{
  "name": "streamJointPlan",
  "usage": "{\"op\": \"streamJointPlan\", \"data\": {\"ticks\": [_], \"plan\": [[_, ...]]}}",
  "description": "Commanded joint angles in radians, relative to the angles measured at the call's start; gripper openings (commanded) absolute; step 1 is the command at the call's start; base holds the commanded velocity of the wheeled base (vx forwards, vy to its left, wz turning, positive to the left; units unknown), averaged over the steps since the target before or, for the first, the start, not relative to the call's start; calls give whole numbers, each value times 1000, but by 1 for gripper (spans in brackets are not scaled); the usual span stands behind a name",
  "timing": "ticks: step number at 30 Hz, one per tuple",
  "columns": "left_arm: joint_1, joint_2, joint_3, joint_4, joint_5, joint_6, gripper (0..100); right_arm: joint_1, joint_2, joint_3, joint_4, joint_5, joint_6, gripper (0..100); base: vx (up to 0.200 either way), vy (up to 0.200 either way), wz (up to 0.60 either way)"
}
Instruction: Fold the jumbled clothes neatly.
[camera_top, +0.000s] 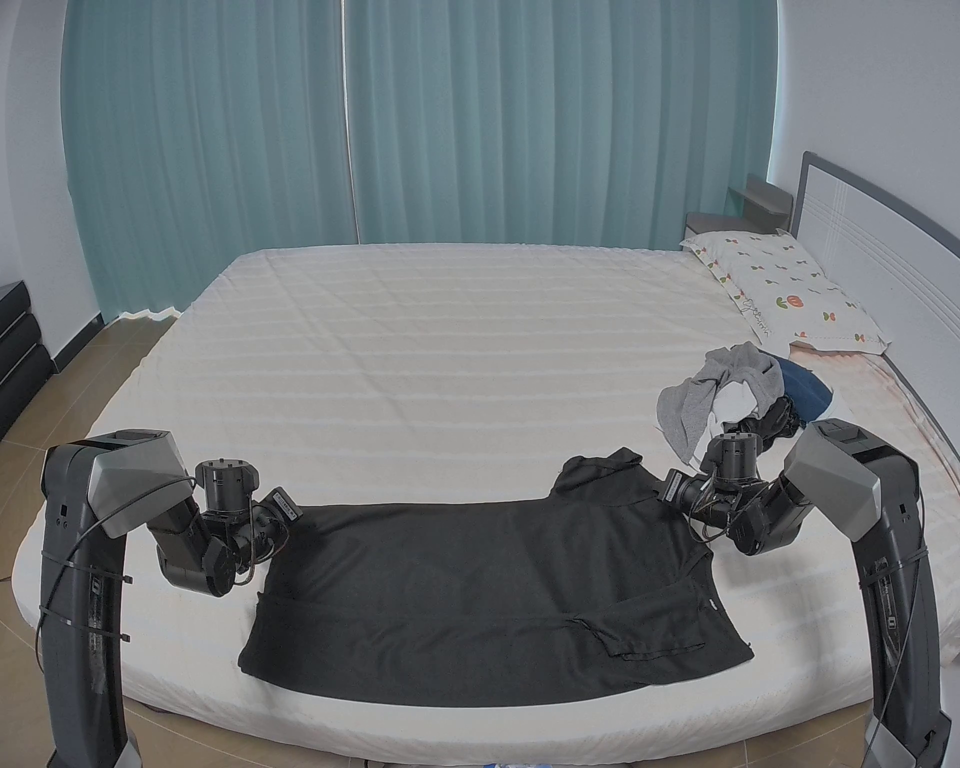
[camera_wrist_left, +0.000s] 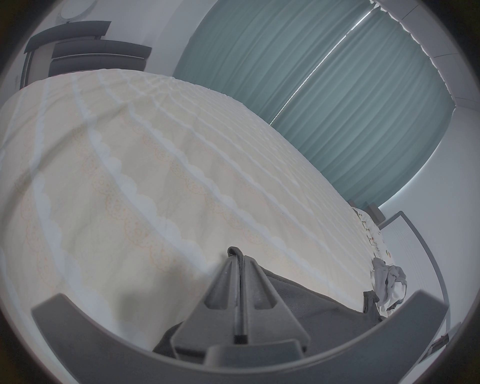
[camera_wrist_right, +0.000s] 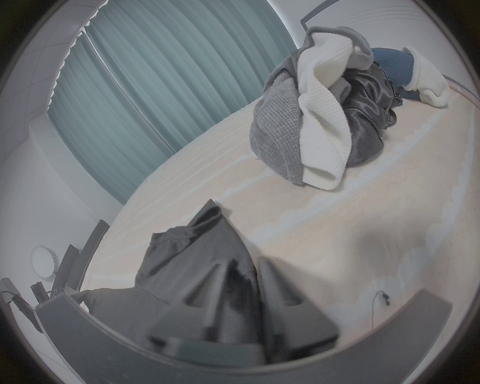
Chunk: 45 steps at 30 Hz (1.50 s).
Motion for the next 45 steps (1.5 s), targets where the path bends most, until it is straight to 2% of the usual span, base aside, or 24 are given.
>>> {"op": "streamJointPlan", "data": {"ticks": [1, 5, 11, 16, 20, 29, 35, 42, 45], "plan": [[0, -1, 0, 0, 0, -1, 0, -1, -11, 9, -16, 1, 13, 0, 0, 0, 0], [2, -3, 2, 0, -3, -1, 0, -12, -41, 52, -55, 2, 59, 0, 0, 0, 0], [12, -47, 22, 0, -3, -25, 0, -36, -74, 147, -168, 48, 62, 0, 0, 0, 0], [23, -70, 26, -8, -8, -36, 0, -39, -78, 173, -259, 51, 65, 0, 0, 0, 0], [35, -67, 32, -57, -8, -36, 0, -39, -81, 190, -269, 51, 56, 0, 0, 0, 0], [35, -73, 66, -66, -16, -25, 0, -43, -109, 234, -285, 62, 58, 0, 0, 0, 0], [51, -89, 83, -68, -40, -22, 0, -59, -170, 315, -289, 125, 58, 0, 0, 0, 0], [71, -124, 134, -68, -117, -18, 0, -81, -221, 404, -288, 200, 48, 0, 0, 0, 0], [75, -119, 157, -68, -141, 37, 0, -84, -227, 449, -286, 229, 32, 0, 0, 0, 0]]}}
